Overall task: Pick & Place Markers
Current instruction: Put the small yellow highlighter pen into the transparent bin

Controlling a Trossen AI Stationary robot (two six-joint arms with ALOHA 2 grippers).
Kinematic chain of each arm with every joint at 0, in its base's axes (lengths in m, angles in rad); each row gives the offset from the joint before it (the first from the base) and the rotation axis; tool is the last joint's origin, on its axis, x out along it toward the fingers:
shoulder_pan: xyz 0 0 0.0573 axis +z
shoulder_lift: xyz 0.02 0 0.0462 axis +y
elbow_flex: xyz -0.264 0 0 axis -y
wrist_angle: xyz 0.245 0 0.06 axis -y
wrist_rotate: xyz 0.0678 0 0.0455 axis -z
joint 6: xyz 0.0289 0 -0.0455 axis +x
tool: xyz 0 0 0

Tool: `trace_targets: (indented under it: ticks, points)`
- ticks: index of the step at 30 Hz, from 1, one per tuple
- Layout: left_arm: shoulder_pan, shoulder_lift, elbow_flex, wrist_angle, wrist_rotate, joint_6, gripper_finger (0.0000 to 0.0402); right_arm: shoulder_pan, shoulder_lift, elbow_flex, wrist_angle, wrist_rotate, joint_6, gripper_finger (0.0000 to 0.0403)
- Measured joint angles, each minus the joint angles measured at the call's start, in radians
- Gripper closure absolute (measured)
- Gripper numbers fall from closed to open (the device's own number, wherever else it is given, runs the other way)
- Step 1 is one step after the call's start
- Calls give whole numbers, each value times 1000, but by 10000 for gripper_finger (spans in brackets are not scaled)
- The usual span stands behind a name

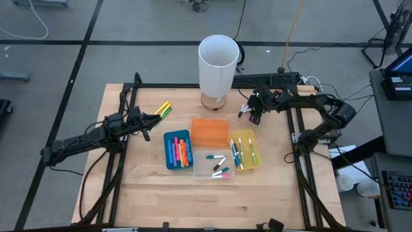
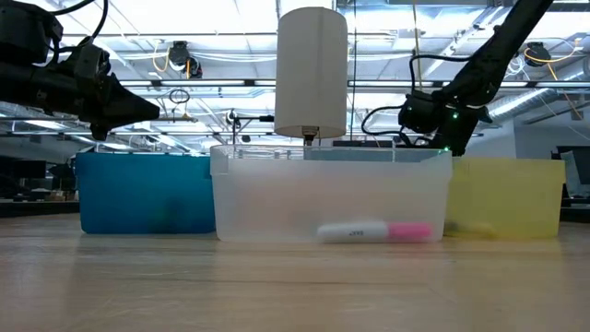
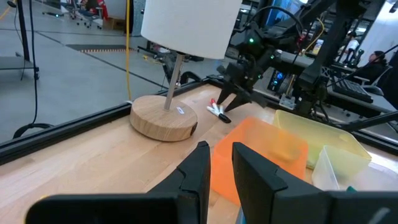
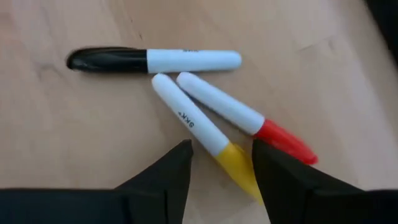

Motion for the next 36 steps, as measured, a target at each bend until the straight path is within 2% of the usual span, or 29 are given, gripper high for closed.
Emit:
trace_targets:
  ticks: [4, 9, 16, 27, 36]
  points:
    - [0, 0, 0, 0, 0, 0, 330, -6, -3, 1, -94, -67, 48, 255]
    - [0, 0, 0, 0, 0, 0, 330, -5, -5, 0, -149, -78, 138, 285]
    - [0, 0, 0, 0, 0, 0, 330, -5, -5, -3, -163, -74, 218, 379]
    - [0, 0, 0, 0, 0, 0, 330, -2, -29, -40, -111, -75, 253, 379]
    - [0, 0, 0, 0, 0, 0, 330, 80, -227, -43, -38, -80, 264, 379]
